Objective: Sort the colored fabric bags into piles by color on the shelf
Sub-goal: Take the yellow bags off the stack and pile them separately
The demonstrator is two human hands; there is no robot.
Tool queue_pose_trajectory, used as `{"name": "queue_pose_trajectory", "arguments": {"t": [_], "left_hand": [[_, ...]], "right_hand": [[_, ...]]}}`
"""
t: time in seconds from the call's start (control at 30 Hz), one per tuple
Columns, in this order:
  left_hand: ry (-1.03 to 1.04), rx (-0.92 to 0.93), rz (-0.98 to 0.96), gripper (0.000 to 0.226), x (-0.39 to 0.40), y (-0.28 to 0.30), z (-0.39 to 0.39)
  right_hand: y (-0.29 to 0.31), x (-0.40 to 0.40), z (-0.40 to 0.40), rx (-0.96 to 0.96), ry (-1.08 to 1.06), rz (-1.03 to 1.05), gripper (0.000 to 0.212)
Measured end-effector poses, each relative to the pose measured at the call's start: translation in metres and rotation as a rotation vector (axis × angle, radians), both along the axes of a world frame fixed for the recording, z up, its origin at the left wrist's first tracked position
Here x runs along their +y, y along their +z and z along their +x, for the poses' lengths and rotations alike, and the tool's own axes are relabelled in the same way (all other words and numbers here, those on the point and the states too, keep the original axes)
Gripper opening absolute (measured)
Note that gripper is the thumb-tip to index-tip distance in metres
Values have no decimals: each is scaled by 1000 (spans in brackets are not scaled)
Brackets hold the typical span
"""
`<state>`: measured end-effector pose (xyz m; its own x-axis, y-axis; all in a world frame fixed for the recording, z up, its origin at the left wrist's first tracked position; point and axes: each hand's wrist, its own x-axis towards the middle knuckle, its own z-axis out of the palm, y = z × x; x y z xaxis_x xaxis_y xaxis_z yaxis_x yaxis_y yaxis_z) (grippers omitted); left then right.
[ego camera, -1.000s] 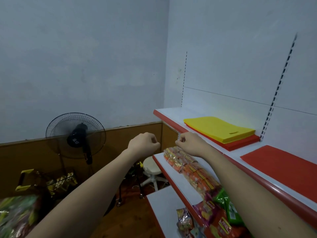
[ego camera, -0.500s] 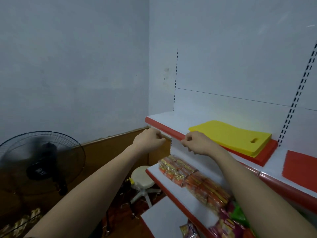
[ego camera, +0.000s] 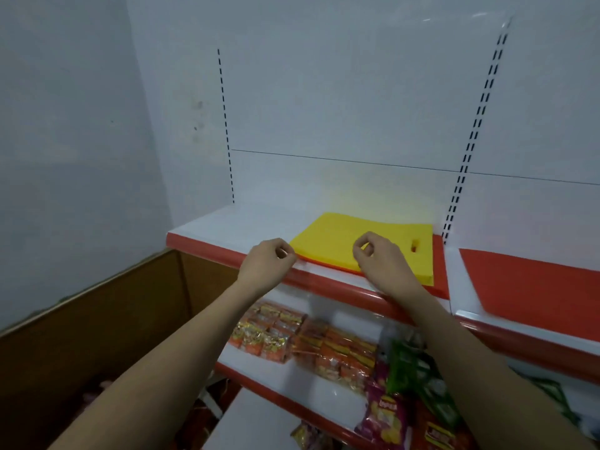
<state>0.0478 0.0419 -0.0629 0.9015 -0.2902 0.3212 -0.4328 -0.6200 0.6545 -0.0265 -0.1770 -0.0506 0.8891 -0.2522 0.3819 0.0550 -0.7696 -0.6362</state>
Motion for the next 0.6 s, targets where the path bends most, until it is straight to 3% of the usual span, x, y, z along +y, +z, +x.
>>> {"name": "queue_pose_trajectory", "arguments": {"t": [0.2, 0.3, 0.43, 0.6], "left_hand": [[27, -18, 11, 6, -20, -7, 68], [18, 36, 23, 20, -34, -9, 99], [-64, 131, 85, 59, -58, -22, 126], [-73, 110, 105, 68, -60, -41, 141]], "right_hand": [[-2, -72, 19, -216, -412, 115, 10], [-16, -92, 22, -257, -584, 201, 13], [-35, -100, 27, -204, -620, 301, 15], [-44, -102, 20, -208, -562, 406, 17]]}}
